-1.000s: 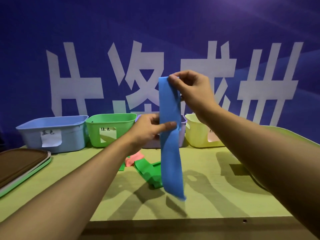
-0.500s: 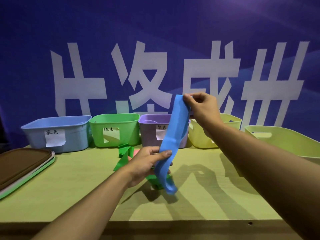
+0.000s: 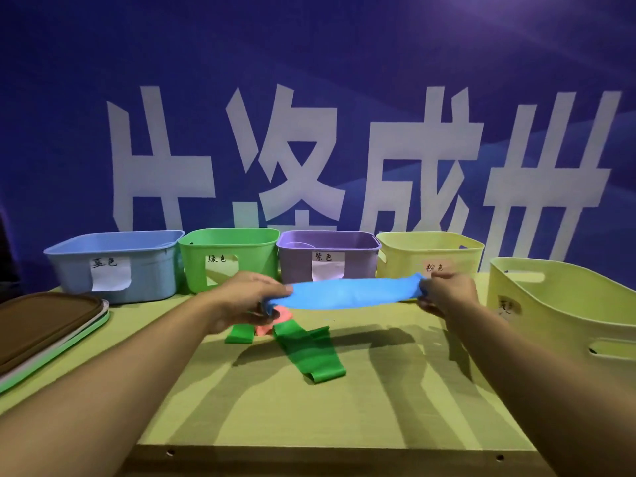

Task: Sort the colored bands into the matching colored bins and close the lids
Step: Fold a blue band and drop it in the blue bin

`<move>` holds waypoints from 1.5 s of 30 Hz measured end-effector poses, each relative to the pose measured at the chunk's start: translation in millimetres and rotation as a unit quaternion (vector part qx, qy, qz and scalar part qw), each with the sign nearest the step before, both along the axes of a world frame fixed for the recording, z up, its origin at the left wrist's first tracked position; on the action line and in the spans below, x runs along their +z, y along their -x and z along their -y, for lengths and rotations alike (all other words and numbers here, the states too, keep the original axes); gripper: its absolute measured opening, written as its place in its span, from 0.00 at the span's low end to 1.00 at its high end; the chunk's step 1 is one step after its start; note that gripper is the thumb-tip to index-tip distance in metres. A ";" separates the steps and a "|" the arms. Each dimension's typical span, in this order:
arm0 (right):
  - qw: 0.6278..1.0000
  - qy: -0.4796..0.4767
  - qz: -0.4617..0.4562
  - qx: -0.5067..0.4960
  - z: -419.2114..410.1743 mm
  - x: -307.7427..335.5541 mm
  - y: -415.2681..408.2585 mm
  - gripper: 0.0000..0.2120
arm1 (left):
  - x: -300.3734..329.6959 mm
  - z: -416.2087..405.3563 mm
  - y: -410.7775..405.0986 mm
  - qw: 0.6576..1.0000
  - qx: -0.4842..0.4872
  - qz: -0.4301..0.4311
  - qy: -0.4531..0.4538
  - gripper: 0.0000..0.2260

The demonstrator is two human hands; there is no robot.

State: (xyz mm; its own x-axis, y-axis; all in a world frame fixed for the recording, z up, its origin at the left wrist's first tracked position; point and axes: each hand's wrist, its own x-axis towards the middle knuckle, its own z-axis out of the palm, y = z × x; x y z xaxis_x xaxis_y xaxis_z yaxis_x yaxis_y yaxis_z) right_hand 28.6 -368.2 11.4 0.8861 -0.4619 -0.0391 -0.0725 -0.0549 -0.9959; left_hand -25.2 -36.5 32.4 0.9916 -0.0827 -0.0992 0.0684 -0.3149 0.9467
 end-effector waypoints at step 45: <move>0.902 0.132 0.231 0.340 -100.8 65.5 34.0 0.09 | 142.7 37.6 -7.6 0.951 -0.048 0.295 -0.076 0.18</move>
